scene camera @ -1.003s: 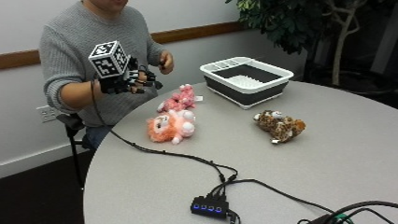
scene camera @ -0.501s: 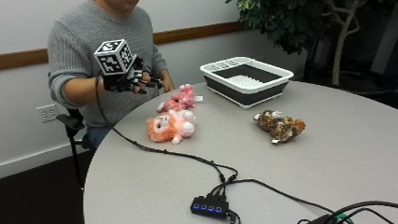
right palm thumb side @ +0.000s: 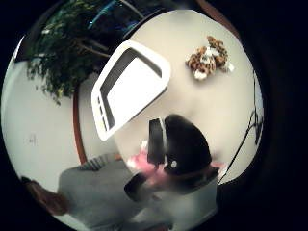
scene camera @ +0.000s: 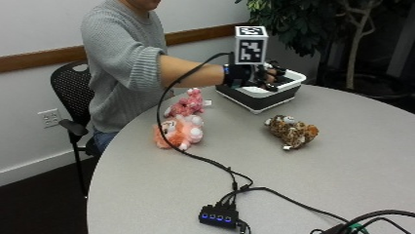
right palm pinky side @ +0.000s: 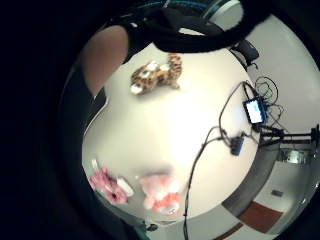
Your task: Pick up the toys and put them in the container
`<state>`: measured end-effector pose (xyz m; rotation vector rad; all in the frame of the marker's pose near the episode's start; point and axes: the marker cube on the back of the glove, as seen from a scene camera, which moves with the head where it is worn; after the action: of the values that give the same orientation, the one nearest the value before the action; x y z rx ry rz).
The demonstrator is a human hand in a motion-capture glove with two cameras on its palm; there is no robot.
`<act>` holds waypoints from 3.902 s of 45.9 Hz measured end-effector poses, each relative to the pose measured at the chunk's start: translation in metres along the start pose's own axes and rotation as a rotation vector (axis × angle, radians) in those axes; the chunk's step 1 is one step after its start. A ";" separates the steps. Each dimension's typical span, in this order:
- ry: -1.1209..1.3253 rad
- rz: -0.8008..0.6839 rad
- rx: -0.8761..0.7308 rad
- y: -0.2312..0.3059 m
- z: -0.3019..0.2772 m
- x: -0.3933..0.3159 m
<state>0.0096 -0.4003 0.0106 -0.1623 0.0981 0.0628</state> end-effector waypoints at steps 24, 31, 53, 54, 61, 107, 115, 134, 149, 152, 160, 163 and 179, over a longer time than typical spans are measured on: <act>0.141 0.229 -0.371 -0.129 0.154 0.045; 0.186 0.215 -0.424 -0.131 0.168 0.042; 0.186 0.330 -0.025 -0.097 0.108 0.040; 0.177 0.332 -0.002 -0.094 0.093 0.040; 0.155 0.349 0.126 -0.075 0.004 0.033; 0.229 -0.103 -0.101 -0.013 0.091 -0.259; 0.245 -0.058 -0.067 0.014 0.061 -0.227; 0.021 0.248 0.024 0.148 -0.074 0.021; 0.009 0.222 -0.259 0.202 0.045 0.069; 0.066 0.205 -0.355 0.215 0.081 0.066; 0.389 0.115 -0.451 0.231 0.134 0.057; 0.428 0.066 -0.481 0.231 0.143 0.053; 0.341 0.002 -0.246 0.221 0.162 0.053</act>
<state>0.0620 -0.1534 0.1294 -0.4178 0.4320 0.0484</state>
